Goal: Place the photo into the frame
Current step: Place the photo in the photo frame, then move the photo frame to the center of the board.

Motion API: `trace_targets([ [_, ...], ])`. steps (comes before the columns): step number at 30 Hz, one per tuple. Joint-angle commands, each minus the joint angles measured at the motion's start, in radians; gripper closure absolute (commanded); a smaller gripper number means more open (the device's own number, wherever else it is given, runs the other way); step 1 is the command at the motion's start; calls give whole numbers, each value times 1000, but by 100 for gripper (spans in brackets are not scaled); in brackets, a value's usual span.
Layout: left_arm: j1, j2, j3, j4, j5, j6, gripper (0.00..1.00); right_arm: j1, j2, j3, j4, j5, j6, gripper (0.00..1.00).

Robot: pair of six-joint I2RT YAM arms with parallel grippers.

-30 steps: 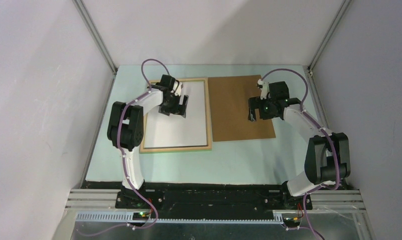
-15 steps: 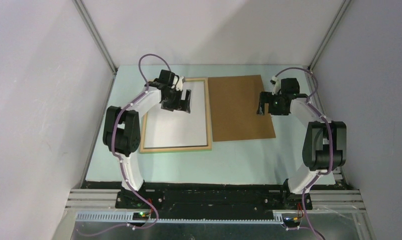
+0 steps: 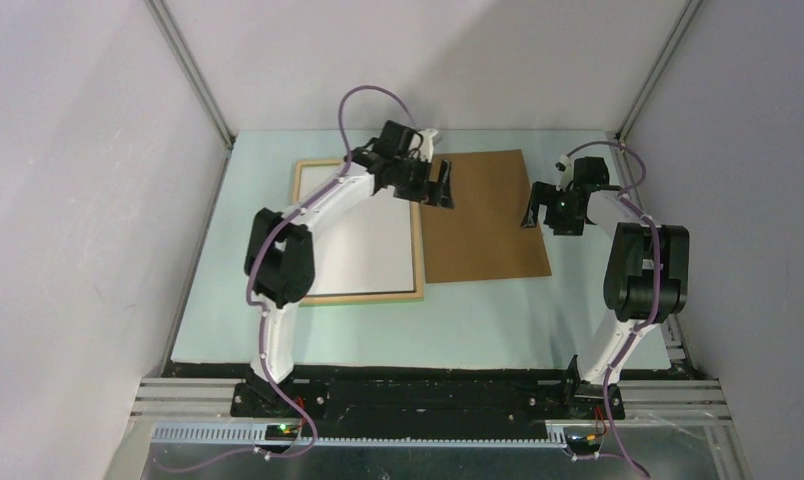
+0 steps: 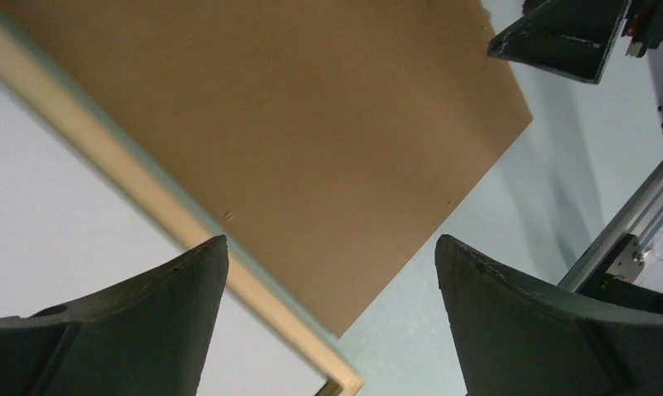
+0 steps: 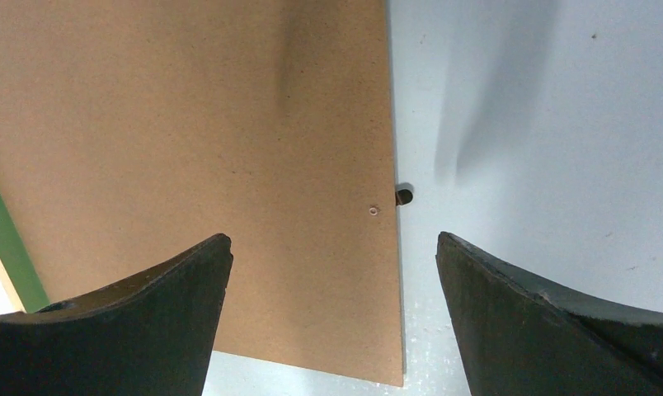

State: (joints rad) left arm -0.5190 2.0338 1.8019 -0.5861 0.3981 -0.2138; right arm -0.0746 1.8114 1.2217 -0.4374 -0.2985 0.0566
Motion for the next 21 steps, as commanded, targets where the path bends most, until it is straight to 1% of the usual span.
trace_targets([
  [1, -57, 125, 99, 26, 30, -83, 0, -24, 8, 42, 14, -23, 27, 2],
  [4, -74, 202, 149, 33, 11, -127, 0, -42, 8, 43, 8, -39, 32, 2],
  [7, -84, 251, 161, 34, -16, -153, 0, -62, 11, 42, 7, -51, 38, 2],
  [16, -81, 245, 98, 35, -130, -158, 0, -74, 33, 49, 17, -71, 43, 3],
  [21, -70, 221, 51, 35, -156, -158, 0, -76, 34, 60, 9, -83, 43, 3],
])
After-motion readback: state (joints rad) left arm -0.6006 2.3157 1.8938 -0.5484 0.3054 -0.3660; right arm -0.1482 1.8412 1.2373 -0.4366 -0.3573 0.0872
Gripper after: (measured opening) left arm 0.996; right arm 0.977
